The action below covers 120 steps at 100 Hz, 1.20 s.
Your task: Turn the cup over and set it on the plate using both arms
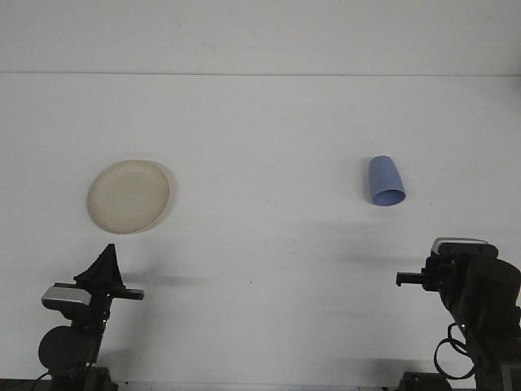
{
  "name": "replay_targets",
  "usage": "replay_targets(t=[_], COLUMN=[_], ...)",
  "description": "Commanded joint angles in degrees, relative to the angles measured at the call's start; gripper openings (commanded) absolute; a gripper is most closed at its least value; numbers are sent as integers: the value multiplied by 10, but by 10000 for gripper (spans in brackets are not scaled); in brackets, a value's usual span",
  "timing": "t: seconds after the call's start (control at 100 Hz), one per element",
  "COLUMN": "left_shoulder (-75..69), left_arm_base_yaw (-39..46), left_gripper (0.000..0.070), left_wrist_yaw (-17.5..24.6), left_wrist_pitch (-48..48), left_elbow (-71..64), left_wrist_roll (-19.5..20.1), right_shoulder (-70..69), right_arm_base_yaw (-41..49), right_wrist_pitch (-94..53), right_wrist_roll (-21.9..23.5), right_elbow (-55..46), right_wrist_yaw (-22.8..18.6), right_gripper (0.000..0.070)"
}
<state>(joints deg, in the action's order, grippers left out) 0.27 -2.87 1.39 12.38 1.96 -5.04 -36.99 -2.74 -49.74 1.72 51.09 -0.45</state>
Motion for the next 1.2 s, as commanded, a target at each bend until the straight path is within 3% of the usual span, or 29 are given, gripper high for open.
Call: replay_targets(t=[0.0, 0.08, 0.14, 0.45, 0.62, 0.78, 1.19], left_shoulder=[0, 0, 0, 0, 0, 0, 0], left_arm_base_yaw=[0, 0, 0, 0, 0, 0, 0], left_gripper=[11, 11, 11, 11, 11, 11, 11], left_wrist_yaw=[-3, -3, -3, -3, -3, -3, -3], left_wrist_pitch=[6, 6, 6, 5, 6, 5, 6], left_elbow=[-11, -11, -11, -11, -11, -11, -11], left_wrist_roll=[2, 2, 2, 2, 2, 2, 2], right_shoulder=[-2, -2, -2, -22, -74, -122, -212], right_arm_base_yaw=[-1, -1, -1, -1, -1, -1, -2], right_wrist_pitch=[-1, -5, -5, 29, 109, 192, 513], right_wrist_roll=[4, 4, 4, 29, 24, 23, 34], right_elbow=[8, 8, 8, 8, 6, -6, -186], right_wrist_yaw=[-2, -2, -2, -3, -30, -32, -18], right_gripper=[202, 376, 446, 446, 445, 445, 445])
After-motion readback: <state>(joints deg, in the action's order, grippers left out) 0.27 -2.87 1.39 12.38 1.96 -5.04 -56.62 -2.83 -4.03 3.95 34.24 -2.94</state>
